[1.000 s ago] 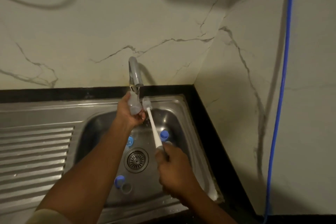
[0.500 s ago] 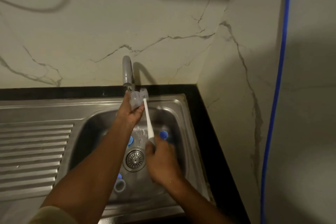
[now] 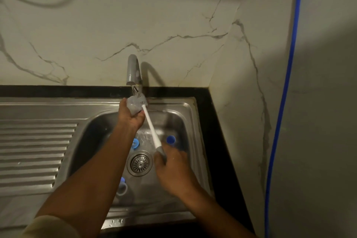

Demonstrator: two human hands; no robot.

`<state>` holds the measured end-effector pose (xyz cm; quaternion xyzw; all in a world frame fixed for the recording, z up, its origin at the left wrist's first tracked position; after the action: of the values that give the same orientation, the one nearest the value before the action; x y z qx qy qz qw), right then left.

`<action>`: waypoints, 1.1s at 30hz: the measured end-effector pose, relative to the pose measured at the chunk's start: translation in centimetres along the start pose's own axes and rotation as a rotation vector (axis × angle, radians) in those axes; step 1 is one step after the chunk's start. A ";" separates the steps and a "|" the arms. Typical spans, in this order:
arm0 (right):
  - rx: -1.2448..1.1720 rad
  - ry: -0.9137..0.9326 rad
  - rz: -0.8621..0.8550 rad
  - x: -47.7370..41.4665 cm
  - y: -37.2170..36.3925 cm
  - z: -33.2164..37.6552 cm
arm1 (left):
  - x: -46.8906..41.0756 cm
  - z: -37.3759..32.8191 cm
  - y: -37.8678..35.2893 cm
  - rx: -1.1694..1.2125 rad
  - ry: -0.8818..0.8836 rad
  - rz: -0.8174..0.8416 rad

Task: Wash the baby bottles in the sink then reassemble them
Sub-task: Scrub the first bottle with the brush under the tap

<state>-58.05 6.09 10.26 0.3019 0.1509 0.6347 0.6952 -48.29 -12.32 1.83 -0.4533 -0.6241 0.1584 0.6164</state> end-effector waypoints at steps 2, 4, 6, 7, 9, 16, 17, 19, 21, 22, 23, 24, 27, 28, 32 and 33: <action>-0.004 -0.040 -0.088 0.3 1.8 -2.4 | 0.2 0.2 0.4 -0.068 -0.003 -0.018; 0.008 -0.091 -0.213 0.2 4.5 -5.3 | 0.9 0.7 0.2 -0.113 0.004 -0.006; 0.105 -0.155 -0.305 0.5 7.1 -8.3 | 1.5 1.1 0.2 -0.142 0.002 -0.013; 0.177 -0.178 -0.331 0.5 8.0 -10.0 | 1.9 1.3 0.2 -0.155 0.000 -0.017; 0.339 -0.205 -0.366 0.5 9.3 -13.1 | 2.6 1.6 0.0 -0.194 -0.005 -0.012; 0.739 -0.344 -0.361 0.0 7.1 -19.6 | 3.0 1.7 0.5 -0.189 0.036 -0.021; 0.743 -0.348 -0.367 0.0 6.9 -19.8 | 2.7 1.6 0.6 -0.130 0.054 -0.027; 0.734 -0.349 -0.375 0.2 6.8 -20.1 | 2.3 1.3 0.6 -0.081 0.071 -0.034; 0.716 -0.336 -0.393 0.3 7.0 -20.4 | 1.6 0.8 0.3 -0.118 0.066 -0.039; 0.701 -0.327 -0.396 0.6 7.0 -20.6 | 1.2 0.7 0.0 -0.140 0.068 -0.039; 0.684 -0.322 -0.399 0.9 7.0 -20.8 | 1.0 0.7 -0.3 -0.155 0.073 -0.034; 0.666 -0.323 -0.405 1.1 7.0 -20.8 | 0.7 0.7 -0.7 -0.169 0.079 -0.023; 0.626 -0.337 -0.421 1.8 7.0 -20.3 | 0.2 1.1 -1.5 -0.203 0.124 0.012; 0.619 -0.326 -0.448 2.1 7.2 -19.8 | 0.2 1.2 -1.7 -0.187 0.139 0.018; 0.494 -0.372 -0.485 3.1 7.3 -16.9 | -0.4 0.2 -2.4 -0.072 0.189 0.059; 0.480 -0.352 -0.516 3.3 7.4 -15.6 | -0.5 -0.2 -2.4 -0.058 0.207 0.075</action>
<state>-72.64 12.92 3.31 0.5121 0.2443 0.3243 0.7569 -49.04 -14.04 3.40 -0.5079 -0.5439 0.1154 0.6579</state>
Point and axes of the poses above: each hand's wrist, its own x-axis away from the middle knuckle, its own y-axis out of the back of the hand, z = x × y, the point moved 9 cm from there along -x, towards the middle knuckle
